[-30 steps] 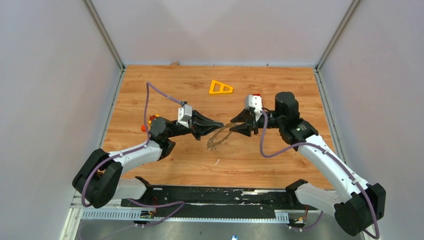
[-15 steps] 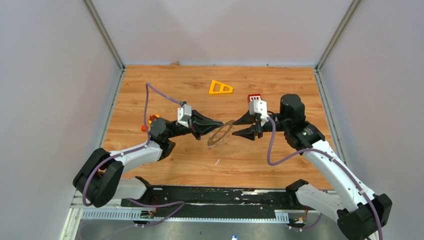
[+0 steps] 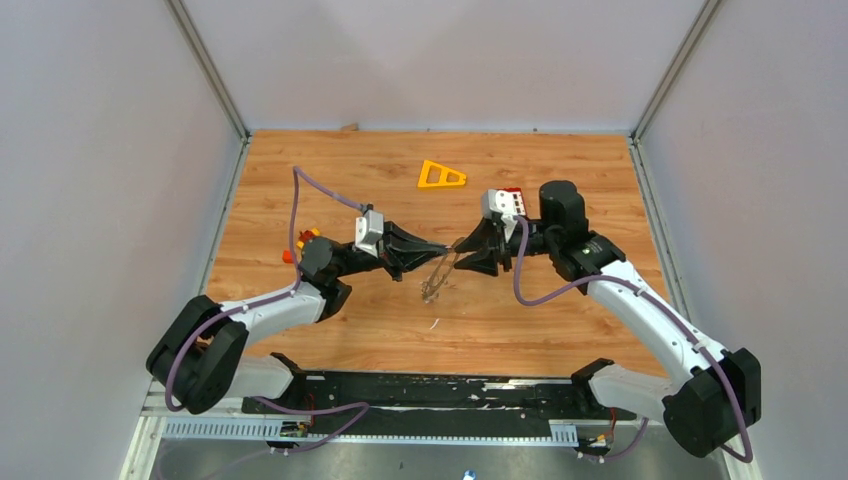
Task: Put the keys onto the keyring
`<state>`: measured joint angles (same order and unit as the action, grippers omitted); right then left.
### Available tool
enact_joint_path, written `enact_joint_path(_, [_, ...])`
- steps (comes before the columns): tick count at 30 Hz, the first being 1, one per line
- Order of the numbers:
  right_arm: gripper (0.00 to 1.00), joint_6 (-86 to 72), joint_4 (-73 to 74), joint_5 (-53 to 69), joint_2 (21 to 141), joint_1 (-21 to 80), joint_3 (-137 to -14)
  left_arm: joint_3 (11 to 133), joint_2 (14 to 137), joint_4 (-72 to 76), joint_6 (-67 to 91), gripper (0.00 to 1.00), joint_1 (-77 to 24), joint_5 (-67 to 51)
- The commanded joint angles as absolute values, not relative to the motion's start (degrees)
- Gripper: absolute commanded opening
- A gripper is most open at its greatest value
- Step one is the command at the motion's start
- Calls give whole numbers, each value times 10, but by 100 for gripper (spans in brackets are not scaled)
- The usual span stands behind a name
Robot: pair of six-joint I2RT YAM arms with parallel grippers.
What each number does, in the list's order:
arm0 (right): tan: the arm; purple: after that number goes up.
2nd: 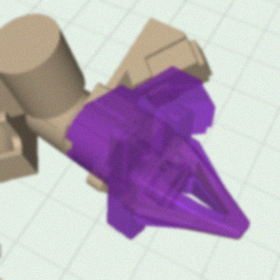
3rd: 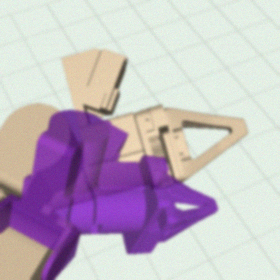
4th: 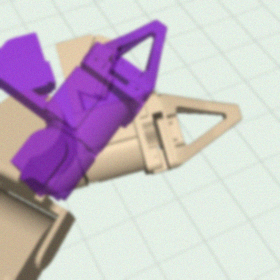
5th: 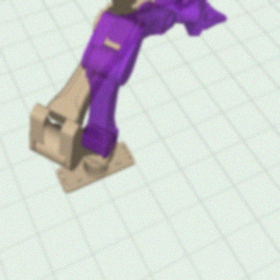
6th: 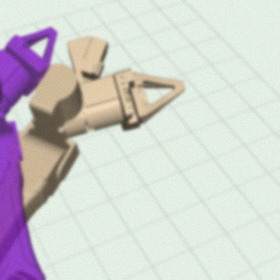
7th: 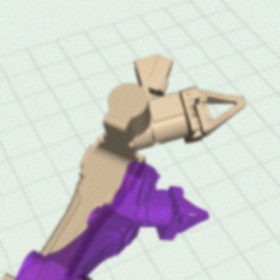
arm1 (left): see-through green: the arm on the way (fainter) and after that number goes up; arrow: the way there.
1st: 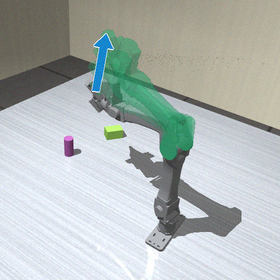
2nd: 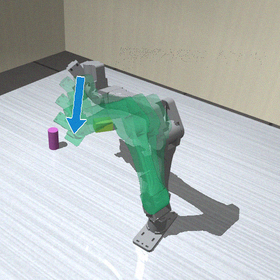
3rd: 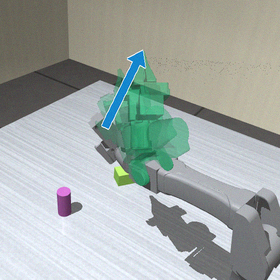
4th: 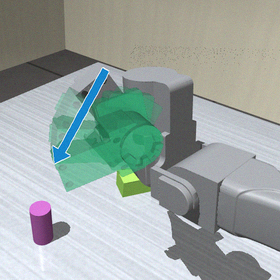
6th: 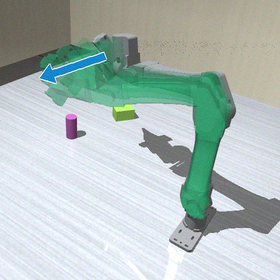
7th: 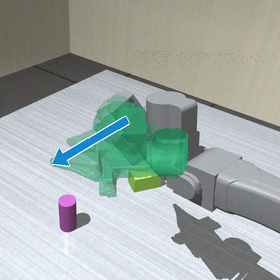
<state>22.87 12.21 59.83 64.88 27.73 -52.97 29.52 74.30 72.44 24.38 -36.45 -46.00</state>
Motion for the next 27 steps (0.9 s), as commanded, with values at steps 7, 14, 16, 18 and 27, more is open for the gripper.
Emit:
enact_joint_path(7, [33, 205, 84, 623, 646, 295, -557, 294, 749, 758, 235, 0, -374, -452])
enact_joint_path(14, [23, 199, 78, 617, 642, 297, -556, 294, 752, 755, 229, 0, -377, -450])
enact_joint_path(16, [18, 199, 77, 614, 642, 297, -554, 294, 752, 753, 227, 0, -378, -451])
enact_joint_path(18, [15, 198, 75, 612, 642, 297, -554, 294, 752, 750, 224, 0, -378, -451])
enact_joint_path(27, [13, 196, 72, 603, 638, 299, -554, 294, 756, 750, 222, 0, -379, -450])
